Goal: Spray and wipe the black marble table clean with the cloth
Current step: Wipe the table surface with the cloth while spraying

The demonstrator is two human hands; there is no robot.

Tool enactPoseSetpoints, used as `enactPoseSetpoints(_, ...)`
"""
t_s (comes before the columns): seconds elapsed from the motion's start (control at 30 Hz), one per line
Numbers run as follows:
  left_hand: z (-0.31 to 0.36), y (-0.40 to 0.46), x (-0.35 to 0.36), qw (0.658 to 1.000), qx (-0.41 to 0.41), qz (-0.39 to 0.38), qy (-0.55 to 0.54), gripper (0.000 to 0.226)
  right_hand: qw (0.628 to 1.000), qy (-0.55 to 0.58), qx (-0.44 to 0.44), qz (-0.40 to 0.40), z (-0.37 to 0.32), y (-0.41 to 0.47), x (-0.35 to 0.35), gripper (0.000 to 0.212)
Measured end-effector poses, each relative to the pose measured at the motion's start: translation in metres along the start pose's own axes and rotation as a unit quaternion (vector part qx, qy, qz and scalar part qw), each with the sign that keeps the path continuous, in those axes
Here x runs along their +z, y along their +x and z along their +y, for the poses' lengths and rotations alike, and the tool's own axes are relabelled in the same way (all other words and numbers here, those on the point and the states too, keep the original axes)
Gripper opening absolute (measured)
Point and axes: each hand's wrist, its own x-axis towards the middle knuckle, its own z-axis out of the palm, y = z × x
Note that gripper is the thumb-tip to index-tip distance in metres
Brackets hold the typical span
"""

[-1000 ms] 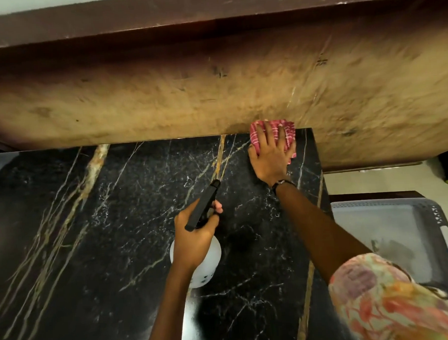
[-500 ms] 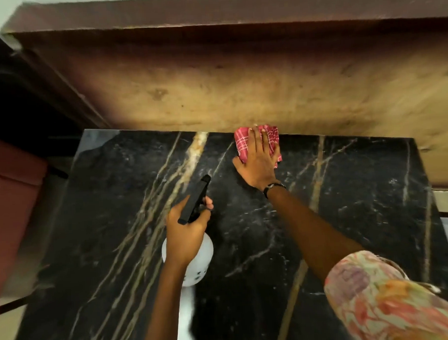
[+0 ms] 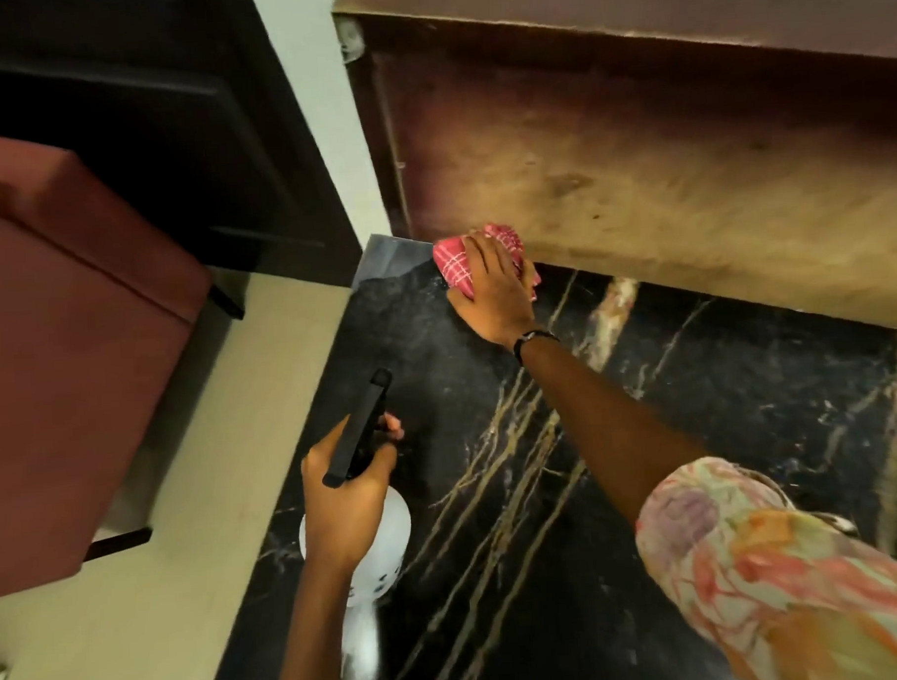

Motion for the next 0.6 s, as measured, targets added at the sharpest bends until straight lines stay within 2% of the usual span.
enactPoseSetpoints(0.2, -0.011, 0.014, -0.041, 1.0, 0.006, 0.021, -0.006, 0.03, 0.989, -0.017, -0.144, -0.029, -0.075, 0.03, 0.046, 0.066)
enactPoseSetpoints(0.3, -0.013, 0.017, -0.051, 1.0, 0.015, 0.024, -0.01, 0.026, 0.98, -0.019, -0.197, -0.015, -0.092, 0.041, 0.059, 0.062)
enactPoseSetpoints(0.37, -0.015, 0.02, -0.056, 1.0, 0.017, 0.024, -0.01, 0.024, 0.985, -0.026, -0.17, -0.013, -0.098, 0.055, 0.064, 0.061)
enactPoseSetpoints(0.5, -0.017, 0.019, -0.061, 0.999, 0.019, 0.023, -0.017, 0.026, 0.997, -0.049, -0.057, -0.025, -0.116, 0.076, 0.071, 0.062)
enactPoseSetpoints(0.6, -0.018, 0.017, -0.061, 1.0, 0.017, 0.014, -0.019, 0.024, 0.997, -0.057, -0.031, -0.031, -0.123, 0.075, 0.07, 0.062)
